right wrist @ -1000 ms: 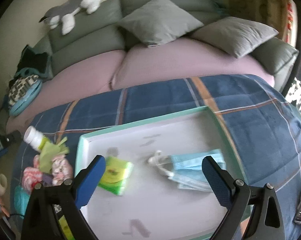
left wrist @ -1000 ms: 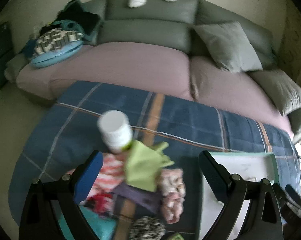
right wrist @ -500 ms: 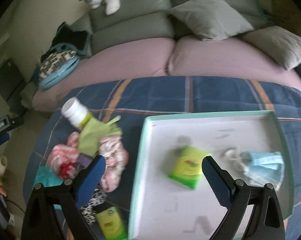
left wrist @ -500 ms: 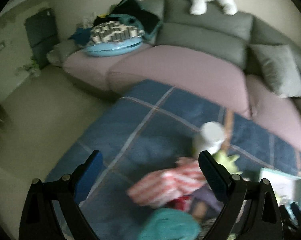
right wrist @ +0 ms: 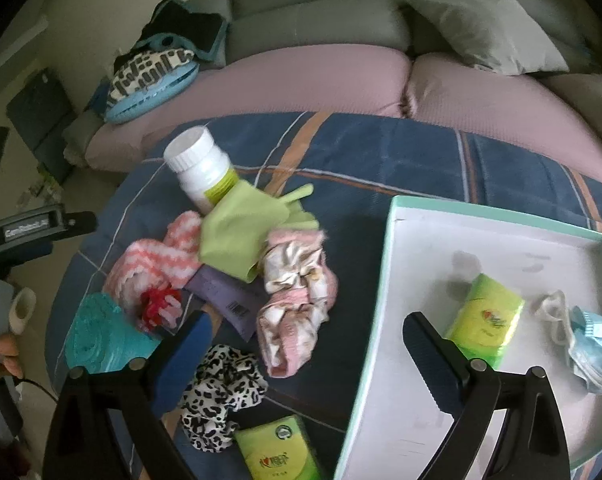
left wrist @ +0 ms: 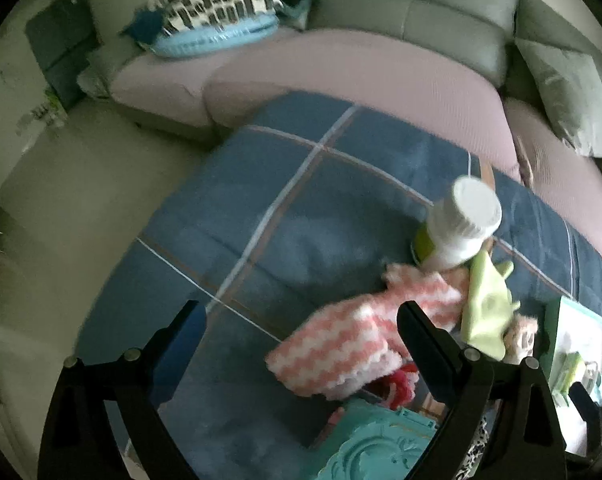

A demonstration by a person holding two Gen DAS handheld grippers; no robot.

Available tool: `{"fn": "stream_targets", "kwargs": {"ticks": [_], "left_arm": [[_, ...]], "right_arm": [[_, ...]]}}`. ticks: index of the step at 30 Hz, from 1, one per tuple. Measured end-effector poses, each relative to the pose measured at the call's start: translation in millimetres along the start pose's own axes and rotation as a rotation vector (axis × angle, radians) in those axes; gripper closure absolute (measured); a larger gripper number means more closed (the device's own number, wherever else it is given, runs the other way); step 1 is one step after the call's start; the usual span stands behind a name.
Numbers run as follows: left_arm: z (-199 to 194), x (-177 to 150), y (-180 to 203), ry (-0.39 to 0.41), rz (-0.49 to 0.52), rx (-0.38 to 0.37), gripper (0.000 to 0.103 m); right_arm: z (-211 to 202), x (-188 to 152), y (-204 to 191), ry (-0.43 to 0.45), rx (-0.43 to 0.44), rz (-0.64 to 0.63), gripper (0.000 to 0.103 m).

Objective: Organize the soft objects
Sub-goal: 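Reach the left tool to the zigzag towel while the right tool reaches the floral scrunchie, then close the left tool on the towel while the right tool grasps the floral scrunchie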

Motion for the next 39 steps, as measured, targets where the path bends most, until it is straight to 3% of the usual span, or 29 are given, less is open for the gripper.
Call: {"fn": "stream_targets", "kwargs": {"ticks": [3, 9, 13, 19, 26, 28, 30, 31, 35, 39], "left_arm": [[13.5, 0.1, 4.5, -0.031, 0.026, 0.001, 0.007], [40.9, 4.4, 3.1, -0.120, -0.010, -0.083, 0.007], [48.0, 7.8, 2.9, -0.134, 0.002, -0.058, 0.007], [60.1, 10.6, 7.4, -0.165, 0.022, -0.085, 0.009], [76.2, 12.4, 13.8, -0.208, 0.049, -0.091, 0.046], [79.4, 12.2, 15.0, -0.212, 0.054, -0.096, 0.057], [83.7, 12.4, 15.9, -0.217, 0.052, -0.111, 0.076], [83.6, 11.0, 15.4, -0.216, 0.051, -0.116, 0.079], [84.3, 9.9, 14.8, -0.206, 0.047, -0.120, 0.089], [81.9, 9.5, 14.9, -0.197, 0.046, -0.117, 0.093]], "right_arm": [[6.2, 0.2, -5.3, -0.016, 0.015, -0.016, 0.013], [21.2, -1.4, -15.0, -0.053, 0.014, -0.051, 0.022], [30.1, -1.9, -17.4, -0.073, 0.018, -0.058, 0.028], [39.1, -1.4, -16.9, -0.095, 0.025, -0.057, 0.035], [47.6, -0.7, -16.9, -0.115, 0.029, -0.060, 0.046], [49.1, -1.2, -17.1, -0.120, 0.028, -0.061, 0.055], [51.5, -1.2, -17.3, -0.123, 0.023, -0.063, 0.058], [52.1, -1.3, -17.1, -0.123, 0.020, -0.063, 0.064], [52.7, -0.4, -15.2, -0.123, 0.022, -0.057, 0.072], [50.9, -0.1, -13.9, -0.120, 0.031, -0.050, 0.080]]}}
Point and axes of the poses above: each gripper's, at about its wrist camera, not at the fingertips, and z roughly the way its jaws point, y to its right, x to its top, the point moved 1 cm from there along z, roughly the way its jaws point, and after that the axes turned 9 degrees about -y, right-handed, at the moved point
